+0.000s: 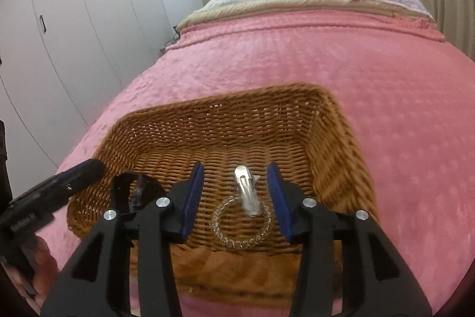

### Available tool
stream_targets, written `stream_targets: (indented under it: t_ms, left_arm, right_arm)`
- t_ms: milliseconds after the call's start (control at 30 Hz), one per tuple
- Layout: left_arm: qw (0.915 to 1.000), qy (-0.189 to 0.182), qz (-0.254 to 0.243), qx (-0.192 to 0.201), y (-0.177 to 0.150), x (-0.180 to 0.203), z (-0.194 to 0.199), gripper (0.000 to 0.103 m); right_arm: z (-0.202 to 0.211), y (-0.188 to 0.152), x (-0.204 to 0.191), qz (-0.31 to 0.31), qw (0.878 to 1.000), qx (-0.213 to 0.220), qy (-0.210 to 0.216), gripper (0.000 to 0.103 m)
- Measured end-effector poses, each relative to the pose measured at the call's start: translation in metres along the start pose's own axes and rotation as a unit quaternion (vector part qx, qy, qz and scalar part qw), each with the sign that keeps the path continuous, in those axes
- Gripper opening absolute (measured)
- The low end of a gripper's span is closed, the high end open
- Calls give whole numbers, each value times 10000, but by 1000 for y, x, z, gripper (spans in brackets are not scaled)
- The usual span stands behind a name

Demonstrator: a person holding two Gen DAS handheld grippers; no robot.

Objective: Organize jewelry
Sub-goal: 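Carry watch and clip over the wicker basket and open both tools, then move both tools back toward the remaining jewelry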

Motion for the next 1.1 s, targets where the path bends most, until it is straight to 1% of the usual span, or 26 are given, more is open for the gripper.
stream_targets:
  t_ms: [167,233,300,367,467,600,767,833,900,967,1100]
  left_arm:
    - [9992,-288,-50,283,4,8,53,40]
    - [9989,-270,-127,374,-2,8,78,40]
    - [9988,-234,-124,405,-13,7,98,40]
    - [9992,-182,-41,365,-27,5,114,40]
    - [9994,-215,46,283,-46,3,126,40]
    - [9997,-198,90,66,-74,-3,128,40]
    - [9993,-183,122,-306,-105,-10,115,40]
    - [9981,-198,-4,-576,-118,-7,102,40]
    - [9966,-70,-160,-810,-131,-5,90,40]
    - [9957,145,-292,-863,-134,-4,83,40]
    - [9964,251,-344,-734,-125,-2,79,40]
  right_arm:
    - [48,-2,-11,73,9996,236,103,41]
    - [69,-9,-16,167,9993,309,134,41]
    - [85,-18,-20,305,9989,349,84,41]
    - [99,-34,-22,458,9982,376,-80,41]
    - [109,-58,-21,372,9991,218,-62,41]
    - [118,-90,-20,262,9996,8,-60,41]
    - [122,-127,-17,253,9993,-278,-78,41]
    - [121,-135,-16,265,9990,-338,-98,41]
    - [120,-139,-17,269,9990,-368,-40,41]
    - [116,-141,-18,299,9987,-413,-39,41]
    - [108,-147,-21,391,9976,-572,-80,41]
Point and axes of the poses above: each gripper's, at about its wrist camera, not at the fingertips, and z roughly against the way its jaws point, x to its right, y to its top, the point moved 8 cm from there along -z, roughly the way its jaws point, and after that the axes turned 3 degrees about x, right-handed, at the moved point
